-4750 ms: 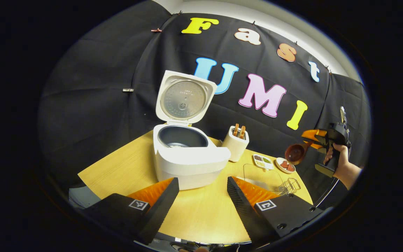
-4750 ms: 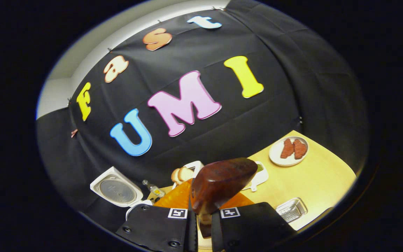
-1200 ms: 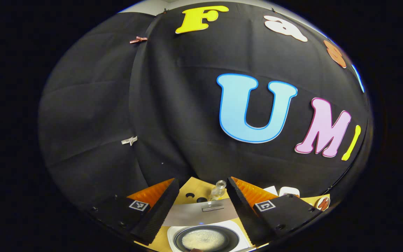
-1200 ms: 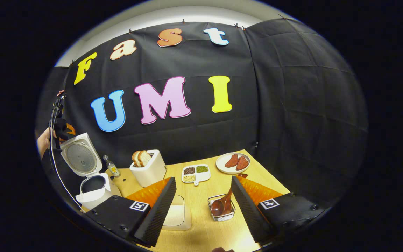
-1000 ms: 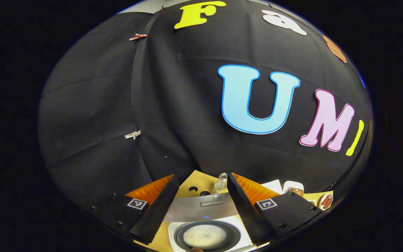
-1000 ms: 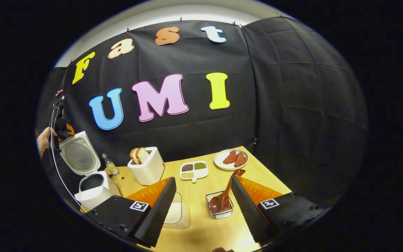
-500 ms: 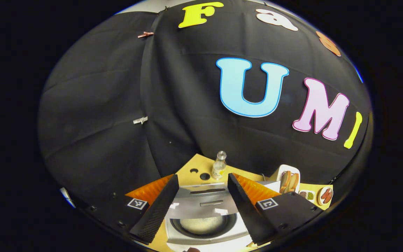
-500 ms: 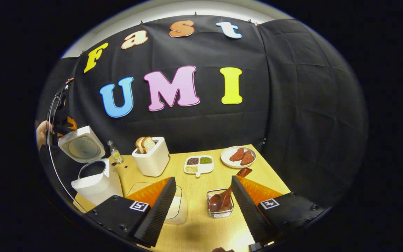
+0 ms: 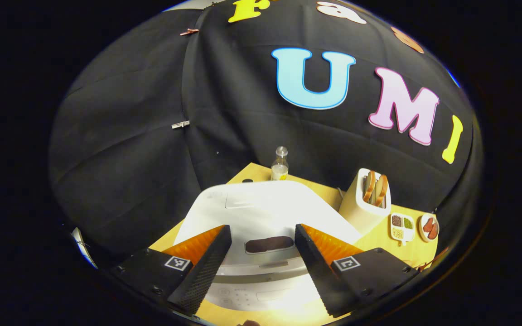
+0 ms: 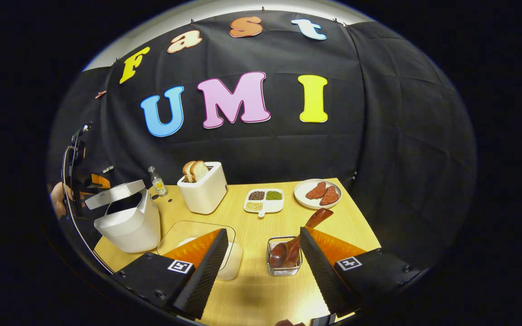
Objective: Close the left gripper, press the button to open the rice cooker; take a wooden spoon from the chopstick holder with the right hand, scoop a spoonful of rice and pour it into the rice cooker, then put the wooden spoon back into the chopstick holder.
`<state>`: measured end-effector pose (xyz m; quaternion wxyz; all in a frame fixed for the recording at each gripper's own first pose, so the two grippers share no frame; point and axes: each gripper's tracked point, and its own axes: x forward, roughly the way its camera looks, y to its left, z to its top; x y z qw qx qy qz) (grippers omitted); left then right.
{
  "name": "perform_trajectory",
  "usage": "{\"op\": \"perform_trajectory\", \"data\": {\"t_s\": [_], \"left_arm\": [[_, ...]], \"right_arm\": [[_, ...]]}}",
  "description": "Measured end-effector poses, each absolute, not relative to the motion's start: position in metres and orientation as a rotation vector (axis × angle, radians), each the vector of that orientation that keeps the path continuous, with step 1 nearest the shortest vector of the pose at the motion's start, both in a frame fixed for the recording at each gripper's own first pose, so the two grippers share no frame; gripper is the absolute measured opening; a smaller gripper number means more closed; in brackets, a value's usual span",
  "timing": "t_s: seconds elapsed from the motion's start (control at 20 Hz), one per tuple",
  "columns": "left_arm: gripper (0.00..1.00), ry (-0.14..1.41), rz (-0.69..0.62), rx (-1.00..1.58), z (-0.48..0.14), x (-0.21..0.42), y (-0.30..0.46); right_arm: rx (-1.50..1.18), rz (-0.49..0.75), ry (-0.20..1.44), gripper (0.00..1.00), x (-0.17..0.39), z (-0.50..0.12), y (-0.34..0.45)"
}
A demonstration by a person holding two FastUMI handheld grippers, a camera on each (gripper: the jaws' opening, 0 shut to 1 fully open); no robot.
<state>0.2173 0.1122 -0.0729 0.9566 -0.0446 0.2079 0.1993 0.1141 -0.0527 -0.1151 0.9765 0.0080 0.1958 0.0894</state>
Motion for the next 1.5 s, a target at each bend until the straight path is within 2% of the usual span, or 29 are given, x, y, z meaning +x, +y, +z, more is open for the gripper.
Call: {"op": "perform_trajectory", "data": {"t_s": [0.3, 0.35, 0.65, 0.7, 0.85, 1.05, 1.3, 1.5], "left_arm": [[0.99, 0.496, 0.427, -0.081, -0.128, 0.214, 0.104], [1.0, 0.47, 0.42, -0.064, -0.124, 0.217, 0.101], [1.0, 0.556, 0.411, -0.065, -0.126, 0.224, 0.088], [0.99, 0.529, 0.425, -0.068, -0.117, 0.218, 0.086], [0.97, 0.323, 0.428, -0.023, -0.058, 0.192, 0.078], [0.97, 0.109, 0.283, 0.028, 0.021, 0.125, 0.021], [0.96, 0.005, 0.139, 0.055, 0.051, 0.03, -0.033], [0.96, -0.06, 0.057, 0.055, 0.056, -0.028, -0.053]], "right_arm": [[0.003, 0.209, 0.424, 0.99, 0.122, -0.132, -0.072], [0.001, 0.218, 0.428, 0.99, 0.124, -0.135, -0.074], [-0.046, 0.286, 0.451, 0.99, 0.135, -0.152, -0.079], [-0.041, 0.292, 0.436, 0.99, 0.136, -0.145, -0.077], [-0.043, 0.304, 0.351, 0.99, 0.135, -0.109, -0.067], [-0.055, 0.3, 0.258, 0.99, 0.12, -0.064, -0.049], [-0.053, 0.254, 0.138, 0.99, 0.066, -0.004, -0.037], [-0.052, 0.205, 0.067, 0.98, 0.014, 0.015, -0.042]]}}
